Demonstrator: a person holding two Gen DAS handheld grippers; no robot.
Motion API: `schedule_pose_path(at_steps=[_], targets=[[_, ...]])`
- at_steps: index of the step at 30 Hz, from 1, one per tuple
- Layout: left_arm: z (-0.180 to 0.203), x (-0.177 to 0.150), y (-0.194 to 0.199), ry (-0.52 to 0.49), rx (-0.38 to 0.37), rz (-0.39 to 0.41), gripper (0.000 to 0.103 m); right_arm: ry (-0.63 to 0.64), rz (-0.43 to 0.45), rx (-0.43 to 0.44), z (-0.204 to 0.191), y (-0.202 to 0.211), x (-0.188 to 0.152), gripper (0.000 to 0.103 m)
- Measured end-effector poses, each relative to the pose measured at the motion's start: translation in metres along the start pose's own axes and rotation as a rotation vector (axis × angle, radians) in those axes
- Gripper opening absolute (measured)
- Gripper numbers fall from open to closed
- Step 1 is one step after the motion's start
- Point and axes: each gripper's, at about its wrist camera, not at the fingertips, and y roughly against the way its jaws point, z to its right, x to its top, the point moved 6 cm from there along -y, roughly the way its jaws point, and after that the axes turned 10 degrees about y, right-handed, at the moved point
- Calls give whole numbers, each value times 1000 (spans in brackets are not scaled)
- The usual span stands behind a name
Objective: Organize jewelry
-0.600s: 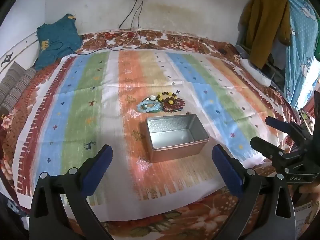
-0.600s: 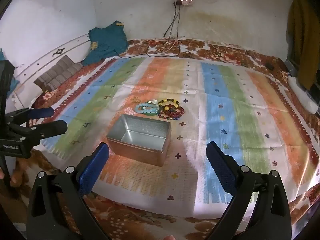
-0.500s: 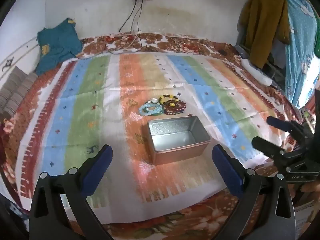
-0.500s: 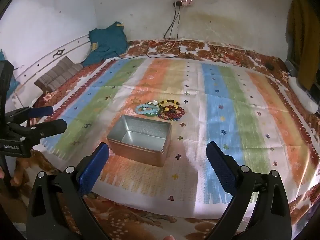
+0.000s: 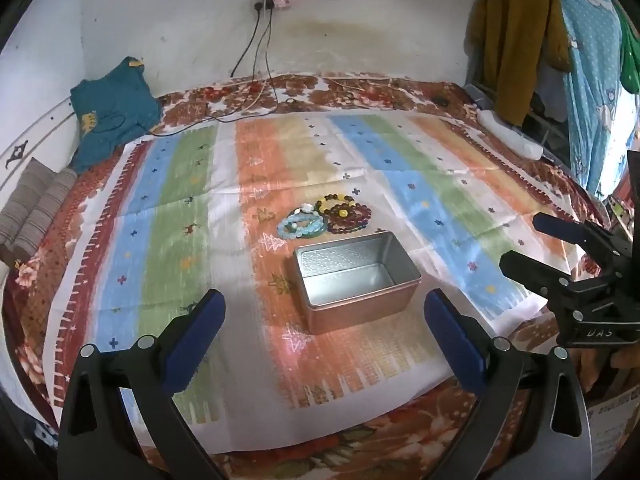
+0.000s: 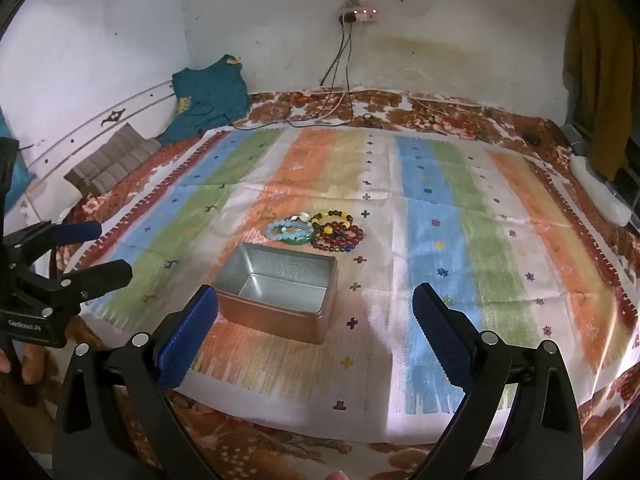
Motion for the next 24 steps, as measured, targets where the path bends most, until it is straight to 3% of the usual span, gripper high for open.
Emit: schedule_pose_path(at_steps=[9, 24], targets=[[0, -1, 1, -6, 13, 16, 97, 5, -6, -6, 1, -3, -1, 99], [-9, -2, -7, 46, 10, -25, 97, -14, -18, -6, 6, -7, -1, 99]])
